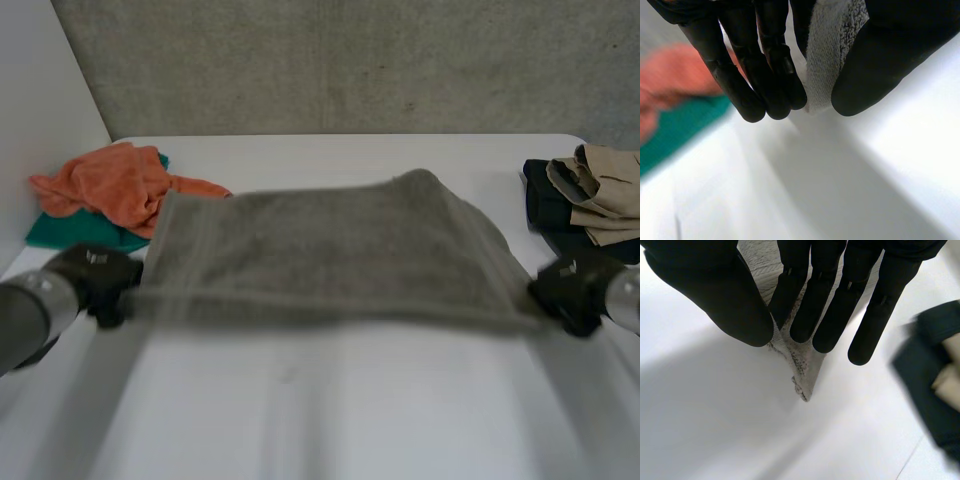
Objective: Fold the laundry.
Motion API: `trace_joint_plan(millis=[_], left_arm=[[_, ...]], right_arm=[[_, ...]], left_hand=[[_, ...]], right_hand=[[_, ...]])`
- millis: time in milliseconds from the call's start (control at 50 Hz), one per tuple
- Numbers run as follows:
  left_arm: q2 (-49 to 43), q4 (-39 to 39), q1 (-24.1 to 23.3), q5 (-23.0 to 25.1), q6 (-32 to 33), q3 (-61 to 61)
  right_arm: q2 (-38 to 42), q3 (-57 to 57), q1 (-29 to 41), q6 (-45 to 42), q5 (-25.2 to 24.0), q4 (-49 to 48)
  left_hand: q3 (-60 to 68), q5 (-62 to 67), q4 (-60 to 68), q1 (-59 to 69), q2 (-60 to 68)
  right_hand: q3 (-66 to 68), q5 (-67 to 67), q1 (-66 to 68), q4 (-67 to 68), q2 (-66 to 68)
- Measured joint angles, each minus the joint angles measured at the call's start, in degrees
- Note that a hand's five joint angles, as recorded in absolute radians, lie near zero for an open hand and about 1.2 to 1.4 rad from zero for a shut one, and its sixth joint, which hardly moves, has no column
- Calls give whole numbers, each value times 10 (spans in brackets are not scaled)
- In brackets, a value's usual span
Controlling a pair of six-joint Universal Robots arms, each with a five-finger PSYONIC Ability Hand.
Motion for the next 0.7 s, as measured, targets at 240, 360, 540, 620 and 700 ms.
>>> trace_joint_plan(millis=[240,360,540,620,700], left_arm=[[16,-74,43,39,143,-12],[-50,-10,7,8,87,90],[-174,42,-32,-90,16,264],[-229,51,-44,-117,1,344],[-282,50,-57,-140,-14,419]], right_arm=[[-4,-15,-4,-83,18,71],[30,-63,44,-8,26,-44],[114,-163,100,92,39,-253],[174,-227,120,112,50,-307],[228,-287,133,117,63,-325]], left_hand=[[0,0,0,0,0],[0,0,0,0,0],[0,0,0,0,0],[0,0,0,0,0],[0,0,0,0,0]], right_hand=[[2,0,0,1,0],[2,4,0,1,0],[2,4,0,1,0],[2,4,0,1,0],[2,4,0,1,0]])
